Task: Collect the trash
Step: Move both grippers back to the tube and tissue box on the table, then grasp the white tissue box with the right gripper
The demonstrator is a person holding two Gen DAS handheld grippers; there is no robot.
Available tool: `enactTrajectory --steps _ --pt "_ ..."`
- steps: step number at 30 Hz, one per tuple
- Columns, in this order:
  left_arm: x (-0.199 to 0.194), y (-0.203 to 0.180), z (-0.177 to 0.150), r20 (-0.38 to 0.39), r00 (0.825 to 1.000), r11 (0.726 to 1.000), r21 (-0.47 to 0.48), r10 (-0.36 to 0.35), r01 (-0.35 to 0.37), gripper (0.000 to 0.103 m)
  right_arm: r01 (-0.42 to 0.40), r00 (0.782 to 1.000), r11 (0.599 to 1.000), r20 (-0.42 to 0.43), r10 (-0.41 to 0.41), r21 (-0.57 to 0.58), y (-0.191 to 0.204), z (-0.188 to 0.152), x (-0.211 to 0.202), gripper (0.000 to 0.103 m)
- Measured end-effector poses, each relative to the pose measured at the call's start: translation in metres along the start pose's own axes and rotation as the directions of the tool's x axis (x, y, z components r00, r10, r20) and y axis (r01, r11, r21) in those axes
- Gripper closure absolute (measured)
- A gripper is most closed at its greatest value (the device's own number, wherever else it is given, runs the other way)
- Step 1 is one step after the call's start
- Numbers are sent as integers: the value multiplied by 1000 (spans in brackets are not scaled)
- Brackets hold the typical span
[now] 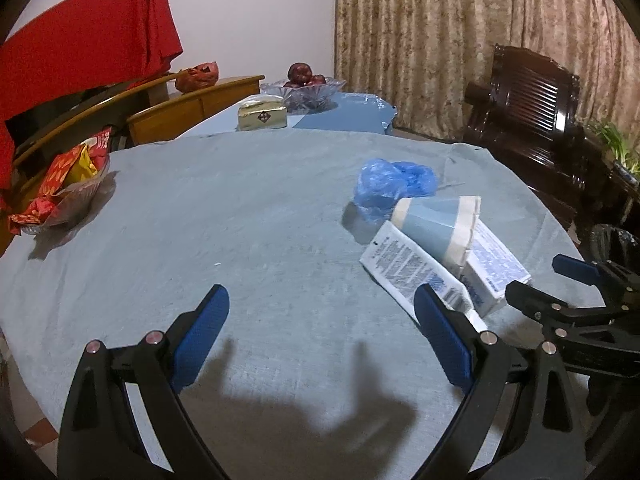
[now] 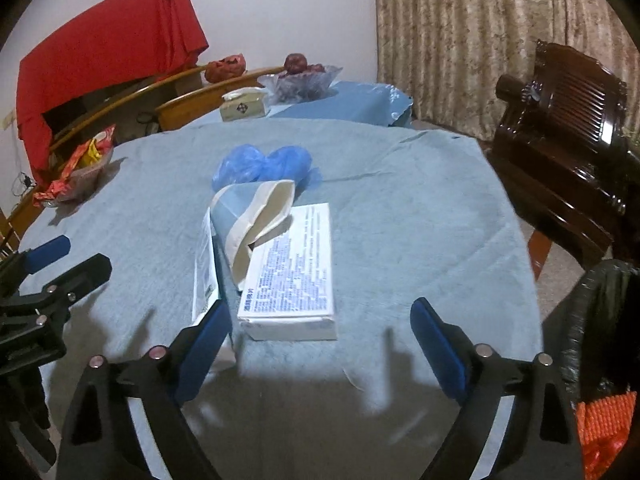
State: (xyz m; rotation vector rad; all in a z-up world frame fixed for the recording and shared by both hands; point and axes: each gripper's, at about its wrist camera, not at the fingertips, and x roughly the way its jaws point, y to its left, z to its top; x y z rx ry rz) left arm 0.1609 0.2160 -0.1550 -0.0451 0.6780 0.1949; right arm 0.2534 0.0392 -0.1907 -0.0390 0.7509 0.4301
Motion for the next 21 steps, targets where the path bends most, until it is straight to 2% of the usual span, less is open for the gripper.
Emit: enactTrajectory --steps 5,11,14,18,21 --pt "7 4 1 -8 1000 1000 -7 4 -4 12 -7 999 1000 -32 6 -20 8 3 14 22" --pt "12 6 2 -13 1000 1000 -11 2 -2 12 -13 997 1000 -70 12 -21 10 8 31 33" --pt "14 7 1 -17 1000 1000 -14 0 0 12 -15 996 1000 -87 13 -19 9 10 37 33" --pt "14 6 1 -19 1000 1000 -14 -5 5 12 -24 994 1000 -108 23 -14 9 10 42 46" --pt "13 3 1 -21 1000 1000 -10 -10 10 12 -31 994 1000 -100 31 -4 5 8 36 46"
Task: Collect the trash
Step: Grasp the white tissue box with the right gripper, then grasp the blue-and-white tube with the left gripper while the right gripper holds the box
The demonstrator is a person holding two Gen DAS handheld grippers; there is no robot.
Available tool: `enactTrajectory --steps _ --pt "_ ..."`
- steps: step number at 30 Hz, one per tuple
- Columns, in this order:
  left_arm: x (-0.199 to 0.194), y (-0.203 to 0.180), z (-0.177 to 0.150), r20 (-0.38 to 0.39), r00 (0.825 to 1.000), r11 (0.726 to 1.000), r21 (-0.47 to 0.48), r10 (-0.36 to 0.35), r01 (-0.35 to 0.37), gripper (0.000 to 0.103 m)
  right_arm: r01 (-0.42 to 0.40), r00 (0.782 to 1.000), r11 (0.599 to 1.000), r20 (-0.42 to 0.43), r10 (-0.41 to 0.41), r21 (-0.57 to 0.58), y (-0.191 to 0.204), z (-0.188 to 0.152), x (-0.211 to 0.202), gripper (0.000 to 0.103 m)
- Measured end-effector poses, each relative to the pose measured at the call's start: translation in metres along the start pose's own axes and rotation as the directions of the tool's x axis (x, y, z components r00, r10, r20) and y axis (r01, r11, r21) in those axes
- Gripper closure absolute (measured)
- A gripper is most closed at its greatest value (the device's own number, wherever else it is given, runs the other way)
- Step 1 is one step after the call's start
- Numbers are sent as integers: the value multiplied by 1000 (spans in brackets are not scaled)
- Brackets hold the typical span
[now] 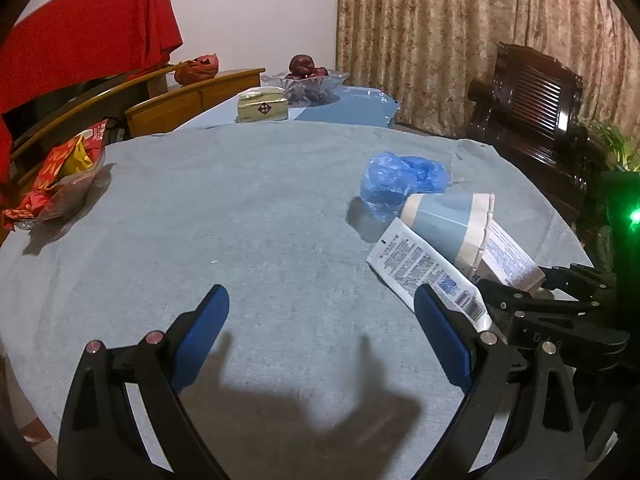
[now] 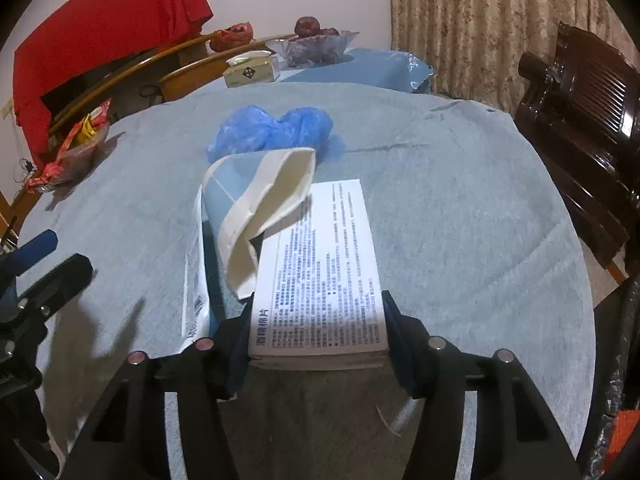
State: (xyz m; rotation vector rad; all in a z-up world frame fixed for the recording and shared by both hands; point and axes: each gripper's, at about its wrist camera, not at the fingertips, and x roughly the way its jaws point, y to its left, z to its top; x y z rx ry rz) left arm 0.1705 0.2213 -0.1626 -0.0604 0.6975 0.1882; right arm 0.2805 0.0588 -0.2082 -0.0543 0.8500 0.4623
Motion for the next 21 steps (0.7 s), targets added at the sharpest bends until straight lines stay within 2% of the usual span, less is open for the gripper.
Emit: enactTrajectory --steps 8,15,21 --pt "1 -20 -3 -13 999 999 11 -43 43 12 47 999 998 22 -48 38 -24 -14 -29 47" --pt "8 -53 -11 -41 994 994 36 -97 99 12 88 996 990 16 -90 113 -58 -30 -47 47" --pt "22 -74 -14 -87 990 993 34 -109 113 12 82 996 988 21 -86 129 -63 -32 -49 47"
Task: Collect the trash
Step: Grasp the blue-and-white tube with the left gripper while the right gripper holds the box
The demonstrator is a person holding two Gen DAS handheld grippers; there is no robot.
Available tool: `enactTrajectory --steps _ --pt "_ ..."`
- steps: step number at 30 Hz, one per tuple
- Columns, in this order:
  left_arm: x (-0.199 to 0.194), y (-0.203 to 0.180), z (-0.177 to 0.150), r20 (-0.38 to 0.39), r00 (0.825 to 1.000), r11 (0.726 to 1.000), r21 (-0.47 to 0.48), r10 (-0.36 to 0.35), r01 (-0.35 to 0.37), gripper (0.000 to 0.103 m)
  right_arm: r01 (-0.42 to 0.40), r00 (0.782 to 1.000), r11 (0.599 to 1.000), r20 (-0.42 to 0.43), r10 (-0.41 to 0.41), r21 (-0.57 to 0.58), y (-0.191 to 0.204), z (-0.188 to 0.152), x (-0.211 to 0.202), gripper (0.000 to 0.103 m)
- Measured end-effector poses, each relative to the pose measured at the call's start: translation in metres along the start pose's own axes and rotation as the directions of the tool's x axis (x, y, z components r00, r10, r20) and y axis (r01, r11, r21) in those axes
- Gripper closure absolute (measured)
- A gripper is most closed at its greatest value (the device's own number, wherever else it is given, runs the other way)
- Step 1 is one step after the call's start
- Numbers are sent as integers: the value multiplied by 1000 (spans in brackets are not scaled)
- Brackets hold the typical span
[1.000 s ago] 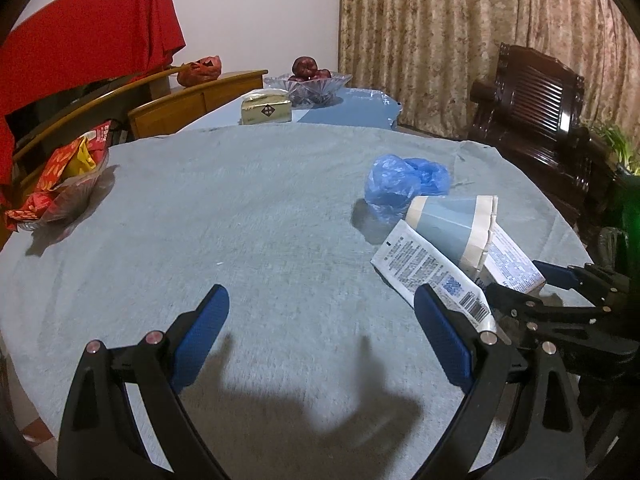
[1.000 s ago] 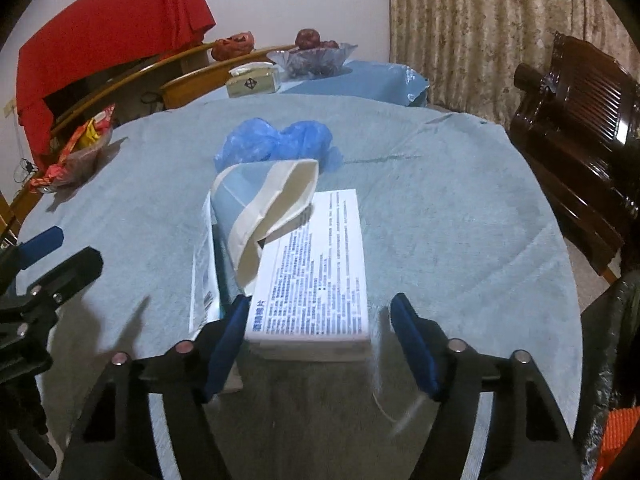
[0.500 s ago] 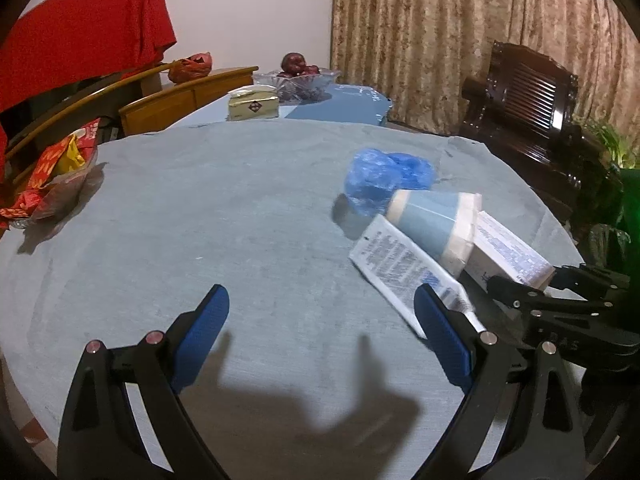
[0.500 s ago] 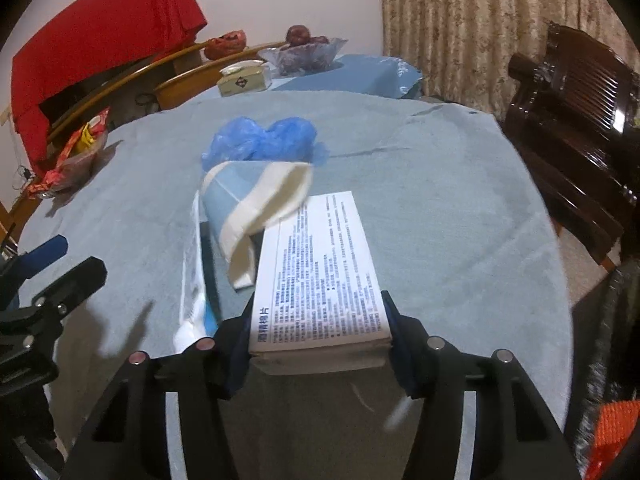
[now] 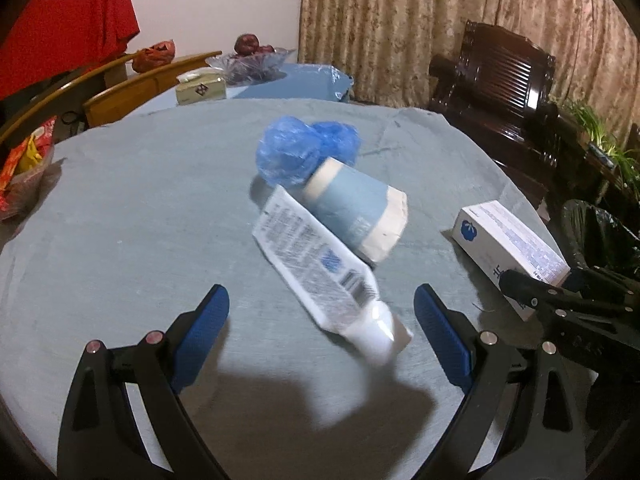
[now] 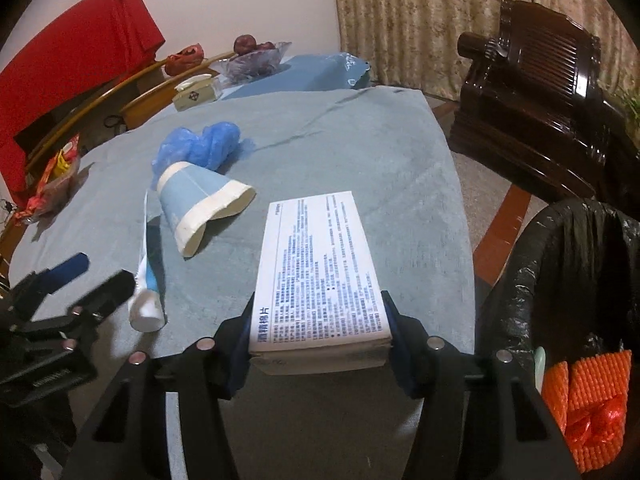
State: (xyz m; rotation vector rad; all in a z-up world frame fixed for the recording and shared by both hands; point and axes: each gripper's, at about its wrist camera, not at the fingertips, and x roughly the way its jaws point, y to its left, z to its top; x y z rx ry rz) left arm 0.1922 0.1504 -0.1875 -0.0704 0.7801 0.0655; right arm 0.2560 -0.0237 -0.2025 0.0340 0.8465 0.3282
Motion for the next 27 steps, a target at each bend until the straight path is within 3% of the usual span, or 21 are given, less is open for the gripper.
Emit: enactTrajectory --steps 5,7,12,16,24,26,27 --pt "13 -8 -3 -50 999 1000 -5 -4 3 14 -10 1000 1000 15 10 -21 7 3 -1 47" --pt "18 -8 -5 -78 997 1000 -16 -25 24 32 -14 1000 1000 16 14 -19 7 3 -1 47" --pt "24 -6 -8 -104 993 998 -51 -53 47 49 -19 1000 1000 19 19 -18 8 3 -3 47" --pt "17 5 -10 -105 992 996 -68 -67 60 74 -25 1000 999 15 25 -21 12 1 -3 47" --pt "1 27 -19 -126 992 999 -49 -26 19 72 -35 999 999 -7 34 -36 18 -4 2 47" --pt "4 28 -19 -133 991 998 -52 -26 20 65 -34 999 999 -9 33 -38 19 -4 2 47" --pt "4 27 -18 -130 991 998 -55 -29 22 52 -32 999 999 -9 32 -40 19 -4 2 47"
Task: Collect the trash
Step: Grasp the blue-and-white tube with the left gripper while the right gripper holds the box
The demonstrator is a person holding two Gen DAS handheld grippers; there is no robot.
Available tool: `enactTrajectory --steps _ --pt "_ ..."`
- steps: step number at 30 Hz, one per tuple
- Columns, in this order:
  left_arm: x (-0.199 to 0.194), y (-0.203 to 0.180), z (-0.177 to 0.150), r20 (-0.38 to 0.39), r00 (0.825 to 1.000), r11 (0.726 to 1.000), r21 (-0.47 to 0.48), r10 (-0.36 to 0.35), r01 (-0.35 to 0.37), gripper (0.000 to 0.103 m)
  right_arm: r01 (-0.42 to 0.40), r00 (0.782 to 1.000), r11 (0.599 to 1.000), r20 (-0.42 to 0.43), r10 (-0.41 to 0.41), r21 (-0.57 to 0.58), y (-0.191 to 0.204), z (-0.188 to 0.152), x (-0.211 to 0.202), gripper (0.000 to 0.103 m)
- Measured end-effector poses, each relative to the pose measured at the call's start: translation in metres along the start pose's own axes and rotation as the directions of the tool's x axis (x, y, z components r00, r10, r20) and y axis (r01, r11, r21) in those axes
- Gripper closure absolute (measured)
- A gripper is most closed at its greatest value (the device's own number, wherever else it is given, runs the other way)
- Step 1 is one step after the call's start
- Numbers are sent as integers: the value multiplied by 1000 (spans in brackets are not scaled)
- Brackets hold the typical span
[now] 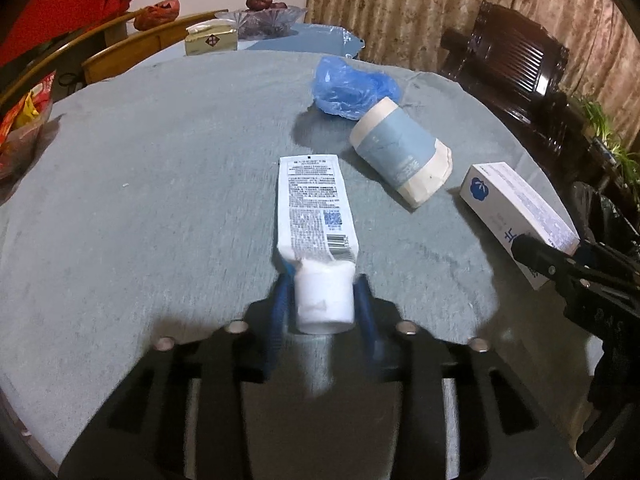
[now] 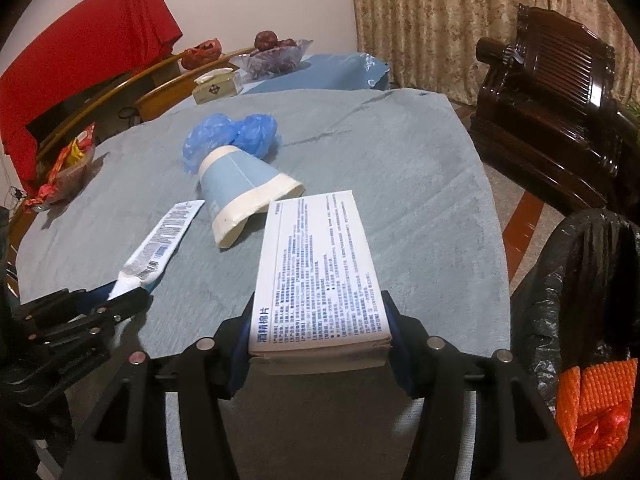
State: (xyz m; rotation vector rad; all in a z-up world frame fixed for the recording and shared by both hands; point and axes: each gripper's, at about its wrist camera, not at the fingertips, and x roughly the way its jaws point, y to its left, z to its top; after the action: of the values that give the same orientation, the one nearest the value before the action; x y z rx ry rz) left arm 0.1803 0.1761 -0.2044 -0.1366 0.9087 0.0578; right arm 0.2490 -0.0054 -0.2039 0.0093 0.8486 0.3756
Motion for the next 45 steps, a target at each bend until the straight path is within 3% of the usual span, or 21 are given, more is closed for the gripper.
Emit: enactTrajectory --steps 1,7,9,12,14,17,22,23,24,25,29,31,32,42,45 --pt "1 -1 1 2 1000 1000 -2 1 -1 42 0 1000 1000 0 0 1 0 0 0 47" --pt "14 -1 13 -4 1000 1000 -2 25 -25 39 5 1000 1000 -2 -5 0 -2 1 3 46" --pt "16 -2 15 1 1000 1000 1 30 -30 43 8 1000 1000 -7 -8 -3 -2 1 5 46" --pt "16 -2 16 13 1000 1000 2 26 -26 61 6 1000 1000 -18 -6 1 -3 2 9 46" --pt "16 -1 16 16 1000 1000 -4 17 -17 61 11 1000 1000 -21 -11 -4 -3 2 10 43" --pt "11 0 14 35 999 1000 -13 20 -20 62 23 1000 1000 -15 -24 -15 -1 4 12 31" --pt "-1 -1 13 55 998 1000 -9 26 -26 62 37 999 999 -36 -38 -28 -1 6 22 31" --pt "-3 -1 13 58 998 1000 -5 29 -29 62 41 998 999 -37 -43 -33 0 6 23 34" --pt "-6 -1 14 62 998 1000 -4 28 -27 62 47 998 998 -40 -48 -41 2 7 23 47" --pt "-8 -1 14 64 998 1000 -5 26 -26 62 53 997 997 -46 -56 -51 3 7 24 48" --pt "-21 -2 17 83 996 1000 -3 18 -18 62 40 999 998 -30 -42 -45 4 8 14 49" --pt "-26 -4 19 88 996 1000 0 10 -10 88 38 999 998 -12 -39 -48 5 10 5 49" --pt "-28 -5 20 86 996 1000 2 -5 5 92 36 999 998 -2 -36 -45 5 11 0 49" --pt "-23 -15 15 87 996 999 34 -13 10 98 28 999 999 19 -28 -37 4 12 -18 49" --pt "-22 -16 16 72 995 997 26 -74 73 96 26 1000 999 15 -25 -32 4 9 -18 49"
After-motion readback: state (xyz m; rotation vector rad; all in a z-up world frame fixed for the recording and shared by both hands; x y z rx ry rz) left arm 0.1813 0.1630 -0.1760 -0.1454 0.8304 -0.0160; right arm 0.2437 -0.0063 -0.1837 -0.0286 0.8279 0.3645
